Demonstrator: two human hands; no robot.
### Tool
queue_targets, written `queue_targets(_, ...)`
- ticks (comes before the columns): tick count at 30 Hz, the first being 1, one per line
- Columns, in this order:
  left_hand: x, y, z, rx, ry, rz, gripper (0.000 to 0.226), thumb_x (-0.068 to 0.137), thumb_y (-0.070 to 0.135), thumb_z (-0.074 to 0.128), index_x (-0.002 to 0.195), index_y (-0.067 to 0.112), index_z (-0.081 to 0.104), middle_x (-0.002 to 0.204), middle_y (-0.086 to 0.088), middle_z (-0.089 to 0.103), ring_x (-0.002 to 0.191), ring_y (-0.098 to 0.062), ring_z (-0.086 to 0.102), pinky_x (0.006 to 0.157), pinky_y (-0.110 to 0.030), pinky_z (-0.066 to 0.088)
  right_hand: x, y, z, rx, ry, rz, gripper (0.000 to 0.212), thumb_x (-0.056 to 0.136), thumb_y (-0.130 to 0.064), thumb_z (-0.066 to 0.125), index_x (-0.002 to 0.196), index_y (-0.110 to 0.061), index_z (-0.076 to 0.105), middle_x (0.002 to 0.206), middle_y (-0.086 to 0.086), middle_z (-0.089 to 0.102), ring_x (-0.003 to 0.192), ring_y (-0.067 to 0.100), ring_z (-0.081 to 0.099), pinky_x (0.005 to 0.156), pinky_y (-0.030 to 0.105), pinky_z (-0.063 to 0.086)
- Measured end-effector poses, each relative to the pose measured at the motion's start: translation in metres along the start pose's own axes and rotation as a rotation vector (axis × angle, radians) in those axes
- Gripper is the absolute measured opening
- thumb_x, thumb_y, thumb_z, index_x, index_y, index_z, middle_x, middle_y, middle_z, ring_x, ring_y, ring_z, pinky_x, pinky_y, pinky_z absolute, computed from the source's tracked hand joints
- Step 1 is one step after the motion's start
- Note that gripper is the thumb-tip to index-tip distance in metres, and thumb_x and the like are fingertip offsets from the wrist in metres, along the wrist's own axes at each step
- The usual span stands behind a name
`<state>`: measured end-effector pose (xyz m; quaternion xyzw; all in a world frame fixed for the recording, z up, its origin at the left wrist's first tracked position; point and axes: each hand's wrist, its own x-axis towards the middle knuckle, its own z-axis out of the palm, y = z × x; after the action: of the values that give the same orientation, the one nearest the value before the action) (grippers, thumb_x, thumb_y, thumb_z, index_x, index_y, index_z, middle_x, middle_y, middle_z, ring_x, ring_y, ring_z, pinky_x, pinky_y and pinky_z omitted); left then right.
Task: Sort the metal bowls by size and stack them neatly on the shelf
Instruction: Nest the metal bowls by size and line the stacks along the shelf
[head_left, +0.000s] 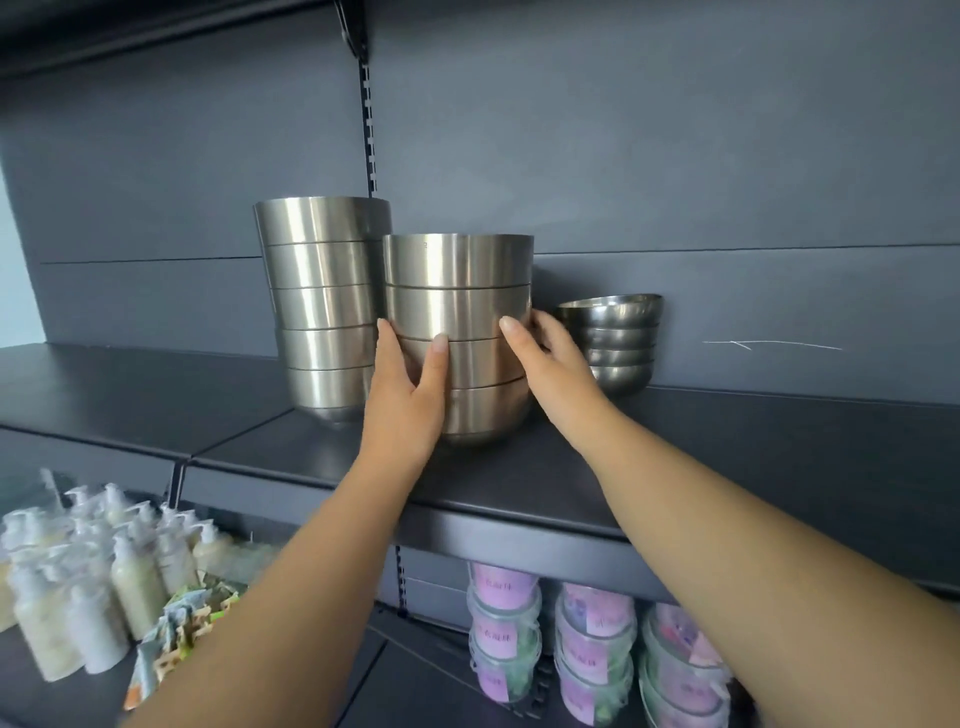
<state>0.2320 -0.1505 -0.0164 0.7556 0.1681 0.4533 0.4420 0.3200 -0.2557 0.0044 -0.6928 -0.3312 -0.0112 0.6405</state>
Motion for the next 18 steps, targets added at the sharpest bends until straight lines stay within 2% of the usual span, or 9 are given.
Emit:
queue_targets(1, -0.007, 0.002, -0.009, 0.070, -0.005, 0.010, 0.066, 0.091, 0.050, 0.037, 0.146, 0.017, 0.023, 0.155, 0.000, 0.027, 0.142, -0.019, 0.025, 0.117, -0.032, 0.016, -0.006, -0.001, -0.010, -0.019, -0.021, 0.011, 0.048, 0.086, -0.050, 0.051, 0.126, -0.022, 0.050, 0.123, -0.010, 0.053, 0.120, 0.010, 0.048, 0.101, 0.027, 0.037)
queue_targets(3, -0.028, 0.013, -0.025, 0.180, 0.065, 0.097, 0.056, 0.093, 0.042, 0.041, 0.142, 0.015, 0.033, 0.151, 0.001, 0.034, 0.139, -0.018, 0.030, 0.112, -0.028, 0.022, -0.017, 0.000, -0.035, -0.077, -0.026, 0.003, 0.027, 0.088, -0.043, 0.052, 0.104, -0.023, 0.059, 0.105, -0.008, 0.058, 0.111, 0.013, 0.055, 0.098, 0.029, 0.042)
queue_targets(6, -0.069, 0.042, -0.029, 0.254, 0.150, 0.288, 0.046, 0.094, 0.034, 0.045, 0.136, 0.016, 0.044, 0.139, -0.002, 0.049, 0.127, -0.022, 0.045, 0.099, -0.025, 0.030, -0.038, -0.002, -0.079, -0.304, 0.003, -0.064, 0.015, 0.088, -0.033, 0.055, 0.090, -0.021, 0.064, 0.091, -0.005, 0.063, 0.098, 0.013, 0.058, 0.085, 0.025, 0.042)
queue_targets(8, -0.093, 0.060, -0.012, 0.310, 0.074, 0.388, 0.046, 0.092, 0.039, 0.046, 0.128, 0.012, 0.053, 0.126, -0.007, 0.059, 0.114, -0.028, 0.053, 0.094, -0.023, 0.033, -0.059, -0.004, -0.114, -0.481, 0.011, -0.095, 0.015, 0.088, -0.031, 0.055, 0.085, -0.021, 0.065, 0.093, -0.004, 0.067, 0.095, 0.013, 0.058, 0.082, 0.025, 0.042)
queue_targets(10, -0.111, 0.075, 0.015, 0.394, -0.025, 0.489, 0.058, 0.084, 0.048, 0.040, 0.120, 0.008, 0.059, 0.115, -0.010, 0.064, 0.110, -0.028, 0.055, 0.090, -0.018, 0.032, -0.081, -0.006, -0.153, -0.680, 0.006, -0.096, 0.020, 0.088, -0.034, 0.054, 0.088, -0.020, 0.067, 0.098, -0.003, 0.069, 0.097, 0.016, 0.061, 0.085, 0.028, 0.046)
queue_targets(12, -0.126, 0.092, 0.047, 0.452, -0.124, 0.562, 0.061, 0.081, 0.048, 0.035, 0.112, 0.005, 0.064, 0.104, -0.014, 0.068, 0.102, -0.031, 0.060, 0.089, -0.028, 0.041, -0.105, -0.009, -0.201, -0.892, 0.023, -0.093, 0.025, 0.088, -0.038, 0.051, 0.094, -0.020, 0.067, 0.103, -0.002, 0.069, 0.101, 0.020, 0.061, 0.086, 0.031, 0.047)
queue_targets(14, -0.142, 0.110, 0.084, 0.509, -0.223, 0.641, 0.054, 0.083, 0.044, 0.038, 0.103, 0.003, 0.066, 0.089, -0.016, 0.070, 0.088, -0.034, 0.065, 0.081, -0.037, 0.050, -0.130, -0.014, -0.252, -1.065, 0.046, -0.062, 0.032, 0.090, -0.044, 0.047, 0.098, -0.020, 0.066, 0.107, 0.001, 0.068, 0.102, 0.023, 0.060, 0.084, 0.032, 0.047)
queue_targets(18, -0.175, 0.151, 0.157, 0.580, -0.350, 0.812, 0.046, 0.082, 0.040, 0.043, 0.090, 0.003, 0.069, 0.076, -0.012, 0.072, 0.073, -0.030, 0.068, 0.070, -0.035, 0.055, -0.178, -0.018, -0.351, -1.239, 0.147, 0.033, 0.043, 0.089, -0.052, 0.043, 0.093, -0.016, 0.066, 0.100, 0.006, 0.069, 0.096, 0.027, 0.061, 0.076, 0.032, 0.046)
